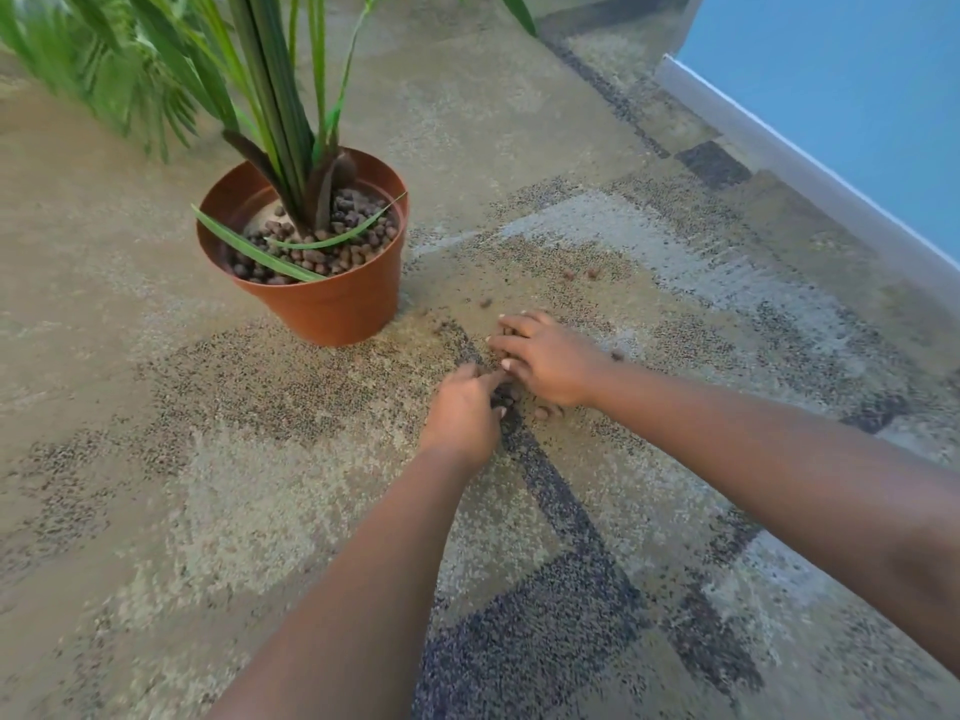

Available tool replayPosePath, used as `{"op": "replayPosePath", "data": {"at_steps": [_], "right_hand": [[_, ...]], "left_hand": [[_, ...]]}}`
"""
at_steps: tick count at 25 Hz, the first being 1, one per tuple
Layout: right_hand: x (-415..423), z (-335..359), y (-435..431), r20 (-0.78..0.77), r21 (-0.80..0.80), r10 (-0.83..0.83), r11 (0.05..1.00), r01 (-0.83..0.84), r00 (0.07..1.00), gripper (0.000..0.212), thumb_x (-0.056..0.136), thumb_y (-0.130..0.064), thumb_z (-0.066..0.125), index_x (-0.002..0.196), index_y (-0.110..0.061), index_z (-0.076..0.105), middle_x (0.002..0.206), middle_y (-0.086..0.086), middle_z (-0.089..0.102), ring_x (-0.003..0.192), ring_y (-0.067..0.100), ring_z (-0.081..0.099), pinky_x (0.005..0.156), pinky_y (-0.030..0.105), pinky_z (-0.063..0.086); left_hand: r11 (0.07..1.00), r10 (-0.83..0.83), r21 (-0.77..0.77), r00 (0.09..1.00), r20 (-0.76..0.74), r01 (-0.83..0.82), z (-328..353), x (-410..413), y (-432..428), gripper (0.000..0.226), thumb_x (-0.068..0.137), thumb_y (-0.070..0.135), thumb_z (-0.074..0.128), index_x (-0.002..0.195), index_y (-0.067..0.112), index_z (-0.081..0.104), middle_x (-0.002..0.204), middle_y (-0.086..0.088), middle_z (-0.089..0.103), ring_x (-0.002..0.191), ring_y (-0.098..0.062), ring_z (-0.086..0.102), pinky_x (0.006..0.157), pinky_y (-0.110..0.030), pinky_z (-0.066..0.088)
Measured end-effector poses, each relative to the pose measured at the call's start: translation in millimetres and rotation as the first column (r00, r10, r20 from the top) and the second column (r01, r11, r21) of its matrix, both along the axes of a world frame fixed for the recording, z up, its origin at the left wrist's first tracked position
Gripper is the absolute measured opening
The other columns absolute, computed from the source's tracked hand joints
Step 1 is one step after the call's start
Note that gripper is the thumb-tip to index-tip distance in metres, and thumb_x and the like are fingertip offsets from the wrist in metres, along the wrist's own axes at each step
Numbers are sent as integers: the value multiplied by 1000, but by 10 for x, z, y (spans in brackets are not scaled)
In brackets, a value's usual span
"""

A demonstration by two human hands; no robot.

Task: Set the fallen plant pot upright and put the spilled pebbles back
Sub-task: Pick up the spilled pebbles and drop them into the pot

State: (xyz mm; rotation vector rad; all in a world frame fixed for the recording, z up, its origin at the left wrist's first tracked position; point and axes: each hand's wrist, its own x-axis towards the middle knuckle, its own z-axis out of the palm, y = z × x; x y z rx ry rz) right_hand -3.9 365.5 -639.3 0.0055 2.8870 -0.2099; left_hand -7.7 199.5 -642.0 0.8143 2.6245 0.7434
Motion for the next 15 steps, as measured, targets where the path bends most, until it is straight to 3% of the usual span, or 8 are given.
{"op": "replayPosePath", "data": {"at_steps": [2,4,6,7,9,10,12,15], "right_hand": [[18,-36,-29,-68,49,54,998,-51,996,46,96,-19,52,141,-25,45,150,3,39,137,28,32,108,49,40],[54,-31,14,-125,43,65,997,-60,990,44,92,-14,55,135,-22,52,141,4,50,127,26,43,104,41,45],[106,8,78,-151,26,60,998,-57,987,38,91,-19,55,129,-22,59,132,2,58,117,24,51,99,36,48],[129,25,114,-161,10,42,999,-41,986,36,90,-17,57,125,-22,62,128,2,61,113,23,54,97,35,50],[164,79,161,-165,-124,-85,990,65,983,26,92,-9,58,115,-16,68,115,5,67,102,21,64,88,30,56],[173,126,163,-140,-232,-186,961,151,972,22,94,-7,56,109,-13,70,105,6,69,89,18,69,76,28,60],[151,204,139,-70,-380,-343,877,293,937,21,97,-6,51,103,-11,71,90,3,69,62,10,69,54,24,59],[122,318,27,-54,-458,-399,824,333,915,19,96,-10,55,99,-14,73,89,1,73,45,-1,62,44,12,50]], "left_hand": [[999,-29,23,999,-34,30,-40,-10,-22,35,87,5,67,121,15,67,116,-7,61,111,-25,55,101,-36,48],[1000,-7,27,1000,-29,8,-79,-20,-30,27,87,4,68,112,14,72,114,-8,63,107,-26,59,94,-33,52],[992,93,72,993,79,-99,-77,-19,-45,19,88,6,68,104,13,74,105,-5,66,91,-19,64,82,-25,55],[967,189,129,959,211,-219,-51,-28,-59,15,87,7,68,99,14,75,100,-3,68,81,-16,64,74,-22,56],[823,324,227,757,567,-522,27,-48,-111,9,86,8,70,93,14,72,91,-3,71,69,-14,66,60,-20,56],[728,324,247,639,697,-639,67,-63,-139,10,85,6,70,93,12,70,91,-5,71,72,-15,68,60,-20,55],[579,247,243,452,857,-778,111,-104,-159,14,85,-2,66,96,7,67,100,-10,70,90,-19,69,76,-25,58],[434,94,161,222,970,-887,190,-177,-124,20,88,-10,57,105,-2,64,111,-17,63,102,-26,67,90,-32,56]]}}
